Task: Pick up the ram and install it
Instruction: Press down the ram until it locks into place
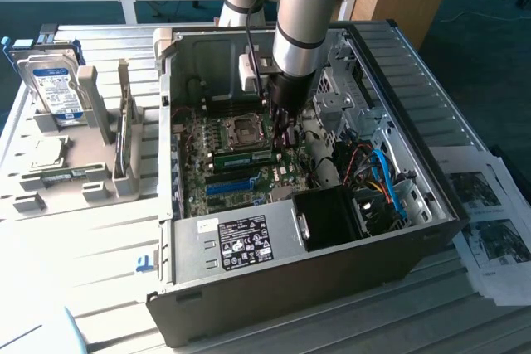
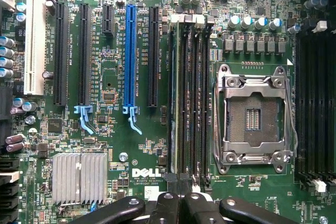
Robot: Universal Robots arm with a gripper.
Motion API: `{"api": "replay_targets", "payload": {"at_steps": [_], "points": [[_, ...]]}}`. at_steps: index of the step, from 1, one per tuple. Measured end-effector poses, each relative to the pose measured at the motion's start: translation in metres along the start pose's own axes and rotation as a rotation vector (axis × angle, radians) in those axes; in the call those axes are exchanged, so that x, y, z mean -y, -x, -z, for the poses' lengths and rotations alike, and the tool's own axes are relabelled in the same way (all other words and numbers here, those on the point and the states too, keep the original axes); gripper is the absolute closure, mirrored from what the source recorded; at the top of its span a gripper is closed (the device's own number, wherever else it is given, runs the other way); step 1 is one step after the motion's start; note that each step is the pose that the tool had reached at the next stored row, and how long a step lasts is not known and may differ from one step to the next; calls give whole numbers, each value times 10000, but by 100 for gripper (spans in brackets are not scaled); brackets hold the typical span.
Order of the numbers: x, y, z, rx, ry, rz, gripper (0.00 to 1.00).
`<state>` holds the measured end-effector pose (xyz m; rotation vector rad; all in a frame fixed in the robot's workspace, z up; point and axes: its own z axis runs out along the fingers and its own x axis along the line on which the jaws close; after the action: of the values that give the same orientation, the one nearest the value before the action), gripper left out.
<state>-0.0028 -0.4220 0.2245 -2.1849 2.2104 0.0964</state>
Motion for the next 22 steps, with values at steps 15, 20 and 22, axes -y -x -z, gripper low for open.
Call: {"api": "replay_targets", "payload": {"at_steps": [15, 20, 22], "points": [[1, -3, -10, -1, 0, 1, 90], [1, -3, -11, 0, 0, 1, 90], [1, -3, -15, 0, 0, 2, 90]]}}
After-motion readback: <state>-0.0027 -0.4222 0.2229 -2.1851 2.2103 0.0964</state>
